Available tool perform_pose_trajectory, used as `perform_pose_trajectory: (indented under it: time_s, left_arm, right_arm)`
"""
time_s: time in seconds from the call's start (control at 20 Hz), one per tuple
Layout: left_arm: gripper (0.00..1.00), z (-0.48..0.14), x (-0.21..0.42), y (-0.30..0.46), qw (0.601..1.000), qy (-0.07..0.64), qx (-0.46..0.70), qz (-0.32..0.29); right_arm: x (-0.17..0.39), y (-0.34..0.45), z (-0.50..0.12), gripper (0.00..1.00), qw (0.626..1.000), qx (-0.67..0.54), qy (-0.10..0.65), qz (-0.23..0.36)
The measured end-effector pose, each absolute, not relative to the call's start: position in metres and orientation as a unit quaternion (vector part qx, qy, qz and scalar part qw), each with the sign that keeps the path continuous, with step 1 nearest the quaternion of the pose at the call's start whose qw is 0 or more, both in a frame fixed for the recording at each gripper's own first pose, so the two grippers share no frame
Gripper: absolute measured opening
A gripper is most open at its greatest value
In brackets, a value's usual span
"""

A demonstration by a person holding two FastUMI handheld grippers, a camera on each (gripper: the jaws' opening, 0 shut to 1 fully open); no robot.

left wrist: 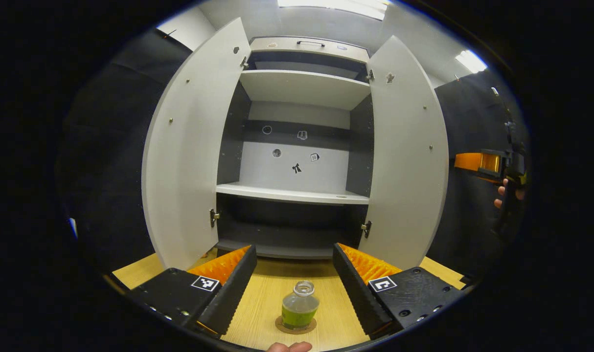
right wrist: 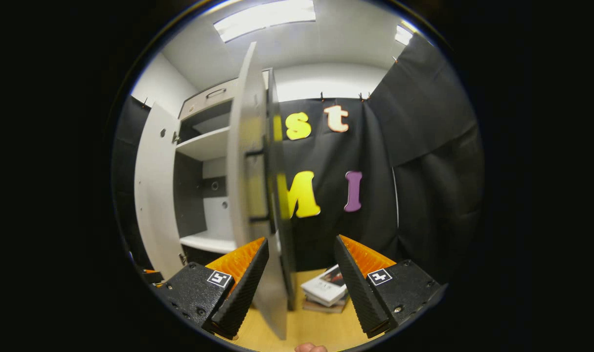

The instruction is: Grasp the bottle in the cabinet with the left hand and place it on the coaster, then close the right door with the right hand and the left door with the left hand.

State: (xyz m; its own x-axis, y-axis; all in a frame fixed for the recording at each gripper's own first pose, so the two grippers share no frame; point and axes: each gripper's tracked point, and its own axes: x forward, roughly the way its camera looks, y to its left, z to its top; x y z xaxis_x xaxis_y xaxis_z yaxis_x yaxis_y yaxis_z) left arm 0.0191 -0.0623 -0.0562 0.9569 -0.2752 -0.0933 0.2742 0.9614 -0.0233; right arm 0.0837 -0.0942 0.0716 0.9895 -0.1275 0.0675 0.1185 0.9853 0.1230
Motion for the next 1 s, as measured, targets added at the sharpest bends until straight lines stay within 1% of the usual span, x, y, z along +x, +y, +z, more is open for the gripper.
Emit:
perform_pose_trajectory:
  time_s: [0.2,0.4,0.6,0.8,1.0]
  left_arm:
    - [0.95,-0.052,0.016,-0.069,0.989,0.037,-0.004,-0.146]
    - [0.95,-0.052,0.012,-0.072,0.989,0.038,-0.012,-0.144]
    - [0.95,-0.042,0.013,-0.074,0.988,0.023,-0.007,-0.149]
    - [0.95,-0.042,0.013,-0.068,0.989,0.019,-0.004,-0.145]
    - [0.95,-0.04,0.011,-0.052,0.991,0.018,-0.002,-0.129]
  right_arm:
    - [0.118,-0.102,0.086,0.82,0.996,0.074,-0.022,-0.053]
    - [0.117,-0.096,0.09,0.82,0.996,0.073,-0.033,-0.047]
    - [0.111,-0.061,0.097,0.82,0.998,-0.003,-0.047,-0.03]
    - [0.117,-0.004,0.089,0.81,0.998,0.015,-0.038,0.037]
    - [0.131,0.021,0.088,0.81,0.996,0.029,-0.044,0.066]
